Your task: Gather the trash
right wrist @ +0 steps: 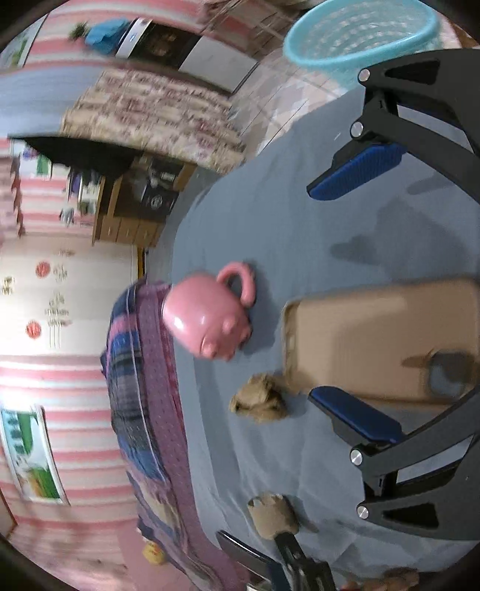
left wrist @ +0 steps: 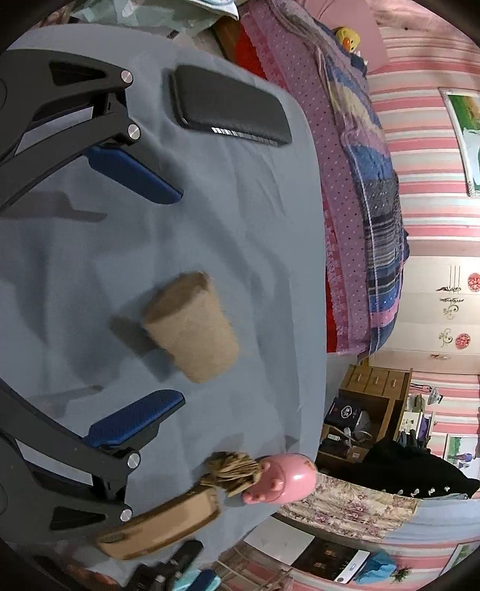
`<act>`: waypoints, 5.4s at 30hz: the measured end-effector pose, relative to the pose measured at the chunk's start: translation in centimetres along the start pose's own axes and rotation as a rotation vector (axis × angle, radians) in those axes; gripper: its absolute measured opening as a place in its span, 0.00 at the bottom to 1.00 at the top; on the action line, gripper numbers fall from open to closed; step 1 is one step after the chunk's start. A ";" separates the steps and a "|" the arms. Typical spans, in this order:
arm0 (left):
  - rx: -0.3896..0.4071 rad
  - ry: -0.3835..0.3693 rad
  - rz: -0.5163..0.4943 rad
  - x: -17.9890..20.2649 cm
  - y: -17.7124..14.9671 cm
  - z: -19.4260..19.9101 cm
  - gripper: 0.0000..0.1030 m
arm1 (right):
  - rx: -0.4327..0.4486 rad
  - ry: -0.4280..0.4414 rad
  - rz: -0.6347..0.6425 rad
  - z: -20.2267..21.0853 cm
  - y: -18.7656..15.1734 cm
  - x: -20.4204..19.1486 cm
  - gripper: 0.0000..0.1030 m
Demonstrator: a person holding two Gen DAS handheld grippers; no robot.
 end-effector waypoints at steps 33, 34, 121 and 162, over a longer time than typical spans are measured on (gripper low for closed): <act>0.062 0.002 -0.045 2.3 3.4 1.9 0.55 | 0.004 0.119 0.009 2.2 1.4 -1.9 0.43; 0.063 -0.010 -0.042 2.9 3.3 2.1 0.55 | 0.007 0.095 0.009 2.9 1.0 -0.8 0.43; 0.126 -0.363 -0.406 43.7 1.1 0.1 0.95 | -0.023 -0.430 -0.442 4.5 -8.5 40.7 0.45; 0.225 -0.082 -0.188 18.2 -2.1 15.5 0.95 | 0.104 -0.168 -0.161 14.6 -6.6 17.3 0.96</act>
Point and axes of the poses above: each gripper's, at about its wrist camera, not at the fingertips, and z roughly against the way its jaws point, x to its right, y to its top, the point moved 10 cm from there along -z, roughly the way its jaws point, and after that the axes turned 7 degrees about -y, right-handed, at the moved point
